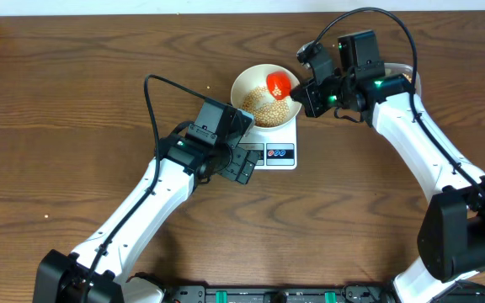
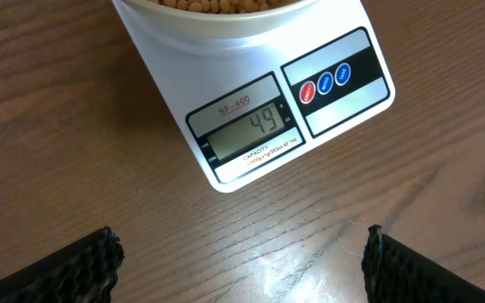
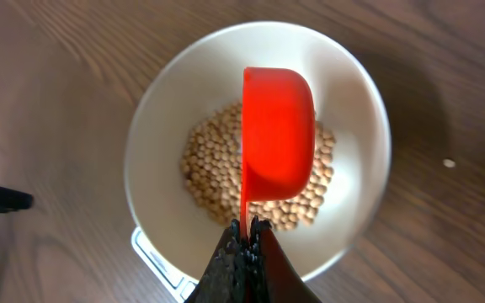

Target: Scoop item into bowl and weigh 50g on scale

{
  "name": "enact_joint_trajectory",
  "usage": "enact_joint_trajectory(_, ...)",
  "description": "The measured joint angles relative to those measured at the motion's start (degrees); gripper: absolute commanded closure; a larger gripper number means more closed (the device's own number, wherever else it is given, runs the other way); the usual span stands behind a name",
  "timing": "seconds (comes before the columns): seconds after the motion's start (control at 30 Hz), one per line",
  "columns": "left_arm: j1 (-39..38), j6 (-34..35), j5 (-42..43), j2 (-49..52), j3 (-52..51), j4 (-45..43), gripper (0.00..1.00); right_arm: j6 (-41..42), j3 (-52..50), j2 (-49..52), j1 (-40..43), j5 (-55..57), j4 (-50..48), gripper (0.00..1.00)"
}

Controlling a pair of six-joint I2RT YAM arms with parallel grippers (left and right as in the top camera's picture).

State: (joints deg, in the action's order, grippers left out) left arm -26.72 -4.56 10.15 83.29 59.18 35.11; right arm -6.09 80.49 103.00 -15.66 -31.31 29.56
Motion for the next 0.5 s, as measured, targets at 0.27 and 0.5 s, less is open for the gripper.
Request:
enact_joint_trajectory(0.27, 0.0, 0.0, 0.0, 0.0, 0.0, 0.0, 0.07, 3.0, 0.0, 0.0, 3.3, -7.1, -1.3, 0.99)
enact_joint_trajectory(0.5, 0.0, 0.0, 0.0, 0.0, 0.0, 0.0, 0.07, 4.2, 0.0, 0.0, 6.6, -11.7, -1.8, 0.99)
